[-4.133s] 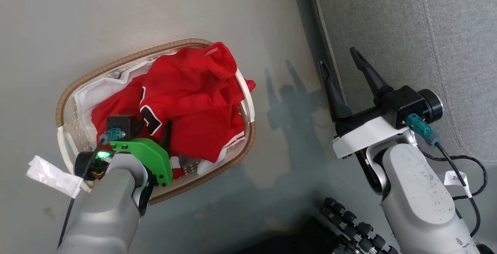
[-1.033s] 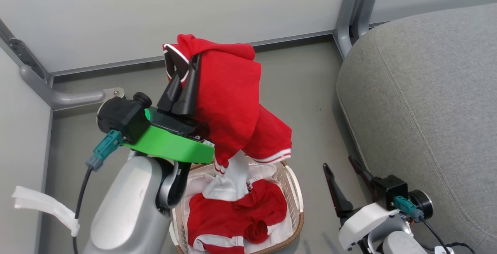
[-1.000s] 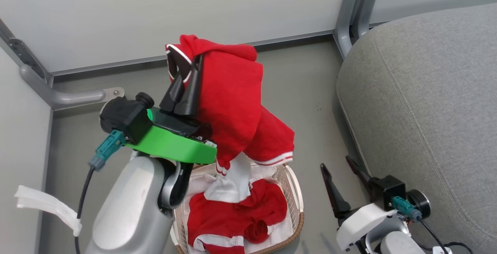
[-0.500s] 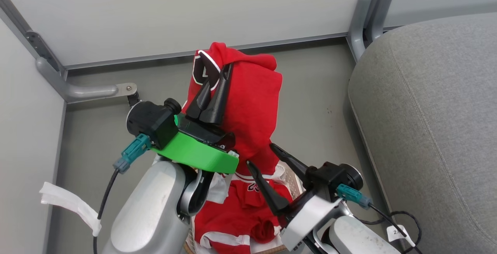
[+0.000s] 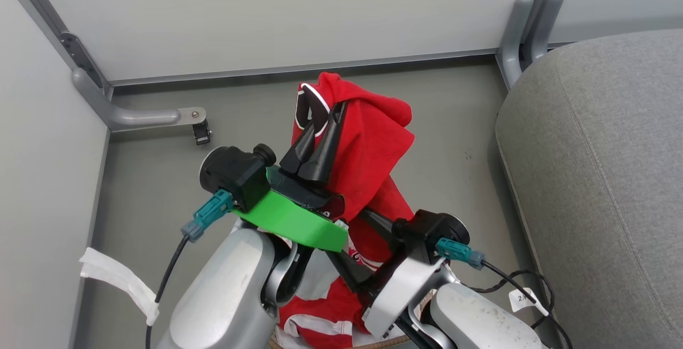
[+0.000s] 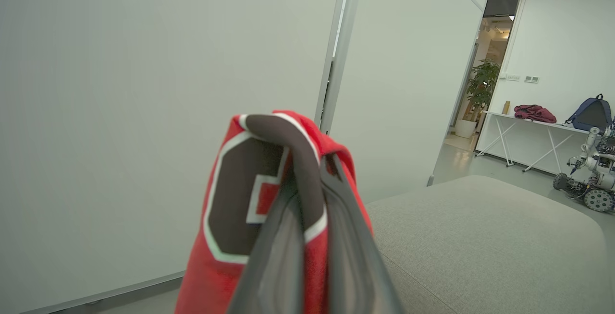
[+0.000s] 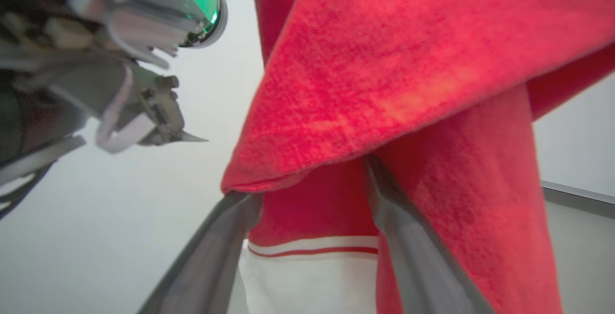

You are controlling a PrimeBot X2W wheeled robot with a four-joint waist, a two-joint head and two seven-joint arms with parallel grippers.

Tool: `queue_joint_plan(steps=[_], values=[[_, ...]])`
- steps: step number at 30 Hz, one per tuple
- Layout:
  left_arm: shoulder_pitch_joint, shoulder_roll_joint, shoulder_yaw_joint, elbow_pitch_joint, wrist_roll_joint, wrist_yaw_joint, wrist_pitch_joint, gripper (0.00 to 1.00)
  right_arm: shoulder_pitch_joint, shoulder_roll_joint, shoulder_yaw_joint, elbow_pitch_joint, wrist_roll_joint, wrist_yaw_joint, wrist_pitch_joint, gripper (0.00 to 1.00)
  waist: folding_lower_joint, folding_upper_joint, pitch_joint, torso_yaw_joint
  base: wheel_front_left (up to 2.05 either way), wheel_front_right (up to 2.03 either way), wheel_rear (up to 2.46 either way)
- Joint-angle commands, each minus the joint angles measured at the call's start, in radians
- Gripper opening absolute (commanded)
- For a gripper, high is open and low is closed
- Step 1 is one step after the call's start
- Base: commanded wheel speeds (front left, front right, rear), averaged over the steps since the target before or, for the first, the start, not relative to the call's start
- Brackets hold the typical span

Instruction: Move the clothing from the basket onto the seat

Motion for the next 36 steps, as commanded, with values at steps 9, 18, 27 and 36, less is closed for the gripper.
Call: queue_joint_plan(steps=[9,18,27,36], values=[[0.011,-0.003,0.01,0.007,-0.013,-0.002,-0.001,0.0,0.006,-0.004,0.017,0.013,-0.014,-0.001,-0.002,1.0,0.0,0.0,0.003,-0.005,0.0,0.0,0.0],[0.013,-0.004,0.011,0.017,-0.013,-0.002,-0.001,0.0,0.035,-0.004,0.068,0.024,-0.01,-0.001,-0.002,1.0,0.0,0.0,0.003,-0.019,0.0,0.0,0.0],[0.006,-0.004,0.005,0.02,-0.012,-0.002,-0.001,0.0,0.008,-0.004,0.008,0.012,-0.028,-0.001,-0.002,1.0,0.0,0.0,0.013,-0.019,0.0,0.0,0.0],[-0.001,-0.005,-0.026,0.017,-0.019,-0.002,-0.001,0.0,-0.033,-0.004,-0.042,0.034,-0.057,-0.001,-0.002,0.8,0.0,0.0,0.016,-0.001,0.0,0.0,0.0]])
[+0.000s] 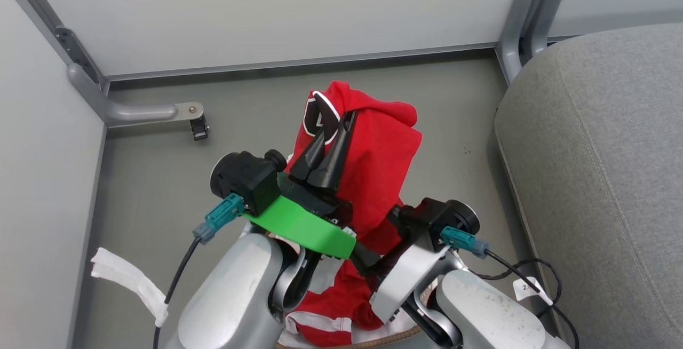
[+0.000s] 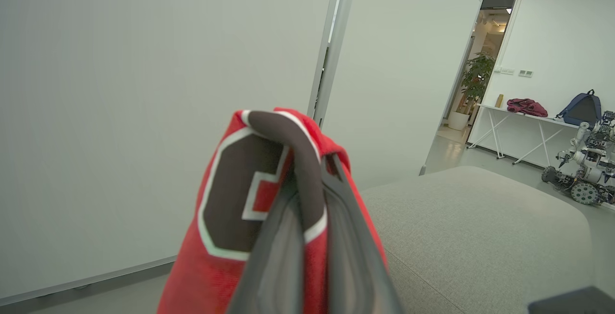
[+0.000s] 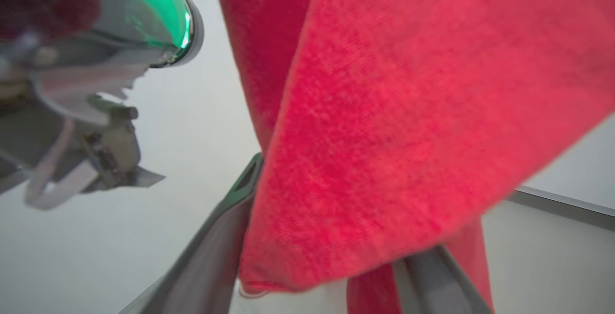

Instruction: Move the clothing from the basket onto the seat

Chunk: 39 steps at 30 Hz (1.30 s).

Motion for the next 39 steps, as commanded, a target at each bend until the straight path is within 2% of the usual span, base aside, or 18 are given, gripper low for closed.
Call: queue_joint_plan(steps=[1,2,10,12,13,20,25,26,34,39], values=[[-0.005,0.0,0.0,-0.001,-0.008,-0.002,-0.001,0.0,-0.012,-0.004,0.0,0.008,-0.01,-0.001,-0.002,0.4,0.0,0.0,0.002,0.004,0.0,0.0,0.0],[-0.005,0.0,-0.001,-0.001,-0.008,-0.002,-0.001,0.0,-0.015,-0.004,0.006,0.014,-0.015,-0.001,-0.002,0.0,0.0,0.0,0.003,0.005,0.0,0.0,0.0],[0.021,0.006,0.029,0.039,0.018,-0.002,-0.001,0.0,0.019,-0.004,-0.055,0.0,-0.012,-0.001,-0.002,0.0,0.0,0.0,0.005,-0.021,0.0,0.0,0.0],[0.026,0.01,0.043,0.048,0.032,-0.002,-0.001,0.48,0.031,-0.004,-0.08,-0.009,-0.021,-0.001,-0.002,0.0,0.0,0.0,0.004,-0.043,0.0,0.0,0.0],[0.033,0.016,0.046,0.061,0.044,-0.002,-0.001,1.0,0.038,-0.004,-0.093,-0.013,-0.03,-0.001,-0.002,0.0,0.0,0.0,0.003,-0.06,0.0,0.0,0.0],[0.066,0.019,0.077,0.086,0.097,-0.002,-0.001,1.0,0.09,-0.003,-0.208,-0.052,-0.081,-0.001,-0.002,0.0,0.0,0.0,0.01,-0.191,0.0,0.0,0.0],[0.092,0.028,0.086,0.095,0.126,-0.002,-0.001,1.0,0.107,-0.003,-0.28,-0.109,-0.108,-0.001,-0.002,0.0,0.0,0.0,0.02,-0.313,0.0,0.0,0.0],[0.104,0.032,0.086,0.096,0.134,-0.002,-0.001,1.0,0.118,-0.003,-0.307,-0.13,-0.117,-0.001,-0.002,0.0,0.0,0.0,0.023,-0.358,0.0,0.0,0.0],[0.128,0.04,0.083,0.096,0.171,-0.002,-0.001,1.0,0.156,-0.003,-0.388,-0.185,-0.139,-0.001,-0.002,0.0,0.0,0.0,0.034,-0.532,0.0,0.0,0.0],[0.09,0.034,0.009,0.113,0.149,-0.002,-0.001,1.0,0.205,-0.002,-0.483,-0.234,-0.156,-0.001,-0.002,0.0,0.0,0.0,0.061,-0.549,0.0,0.0,0.0]])
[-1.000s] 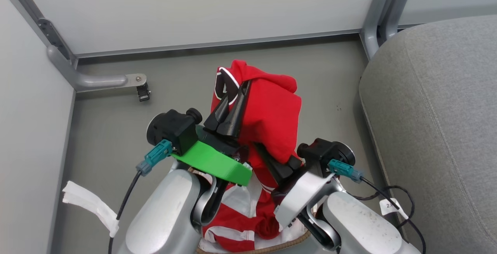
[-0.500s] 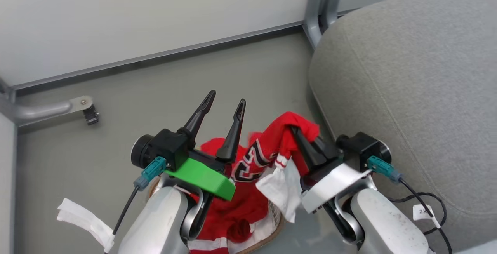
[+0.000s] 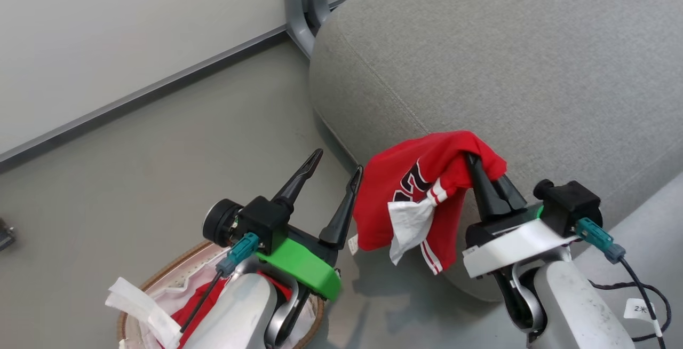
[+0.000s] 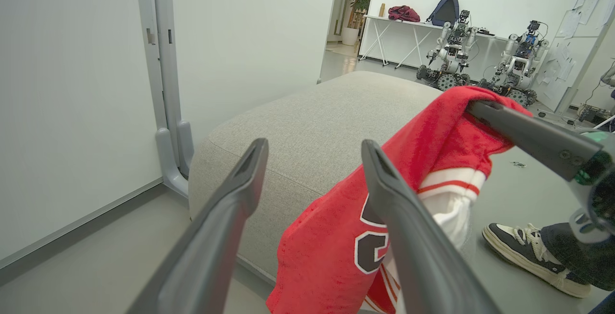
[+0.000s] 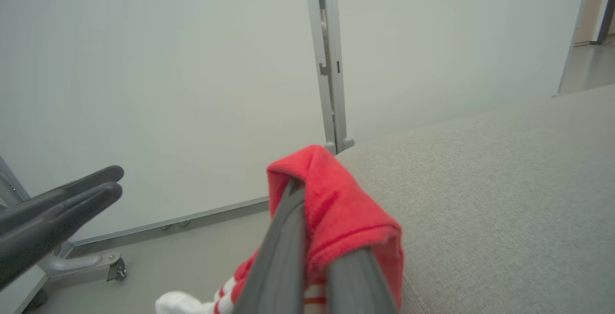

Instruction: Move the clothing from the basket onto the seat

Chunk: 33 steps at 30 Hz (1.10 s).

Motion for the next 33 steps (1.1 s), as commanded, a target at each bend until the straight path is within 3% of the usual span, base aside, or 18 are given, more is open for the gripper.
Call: queue_joint_plan(steps=[1,10,17,24,33], values=[[-0.022,0.007,-0.014,0.006,-0.01,-0.002,-0.001,1.0,0.026,0.0,-0.022,-0.017,0.004,-0.001,-0.002,0.0,0.0,-0.0001,0.036,-0.061,0.0,0.0,0.0],[-0.056,0.026,-0.087,0.026,-0.041,-0.002,-0.001,1.0,0.082,-0.001,-0.121,-0.076,-0.004,-0.001,-0.002,0.0,0.0,-0.0001,0.079,-0.068,0.0,0.0,0.0],[-0.038,0.059,-0.076,0.025,-0.038,-0.002,-0.001,1.0,-0.044,-0.015,-0.115,-0.051,-0.109,-0.001,-0.002,0.0,0.0,-0.0001,0.129,-0.066,0.0,0.0,0.0],[-0.006,0.11,-0.017,0.01,-0.016,-0.002,-0.001,1.0,-0.351,-0.159,-0.108,0.08,-0.197,-0.001,-0.002,0.0,0.0,-0.0001,0.199,-0.064,0.0,0.0,0.0],[-0.033,0.16,0.002,-0.014,-0.003,-0.002,-0.001,1.0,-0.692,-0.364,-0.145,0.319,-0.298,-0.001,-0.002,0.0,0.0,-0.0001,0.294,0.02,0.0,0.0,0.0]])
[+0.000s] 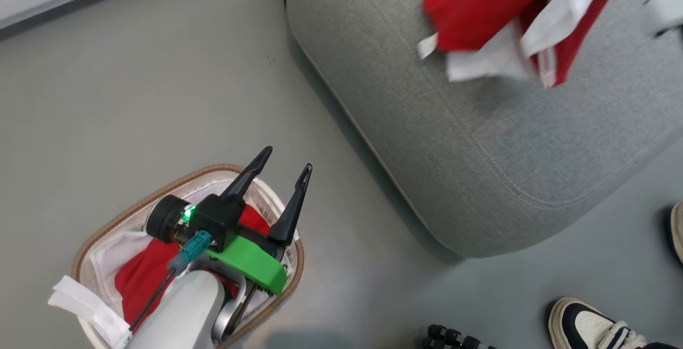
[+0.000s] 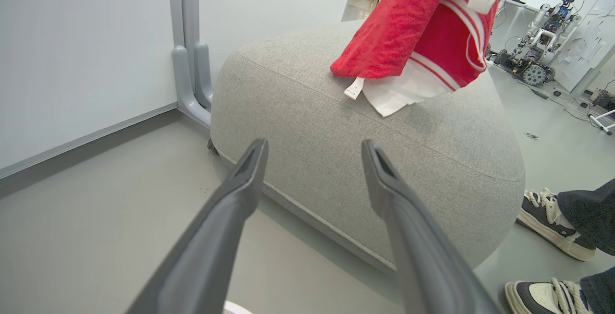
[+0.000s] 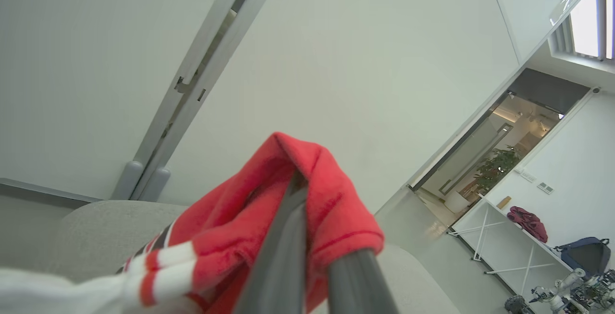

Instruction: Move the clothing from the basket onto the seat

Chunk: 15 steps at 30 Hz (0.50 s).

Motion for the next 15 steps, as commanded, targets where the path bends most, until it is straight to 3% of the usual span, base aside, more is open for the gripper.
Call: queue_joint_plan(steps=[1,8,15], values=[[-0.018,0.011,0.003,-0.006,0.002,-0.002,-0.001,1.0,-0.043,-0.015,-0.022,0.033,-0.012,-0.001,-0.002,0.0,-0.0002,-0.0001,0.053,0.05,0.0,0.0,0.0],[-0.044,0.032,0.007,-0.02,-0.004,-0.001,-0.001,1.0,-0.18,-0.082,-0.121,0.184,-0.1,-0.001,0.02,0.0,-0.0002,-0.0001,0.127,0.11,0.0,0.0,0.0],[-0.066,0.039,0.014,-0.028,-0.008,-0.001,-0.001,1.0,-0.138,-0.071,-0.282,0.309,-0.169,-0.001,0.021,0.0,-0.0002,-0.0001,0.178,0.164,0.0,0.0,0.0]])
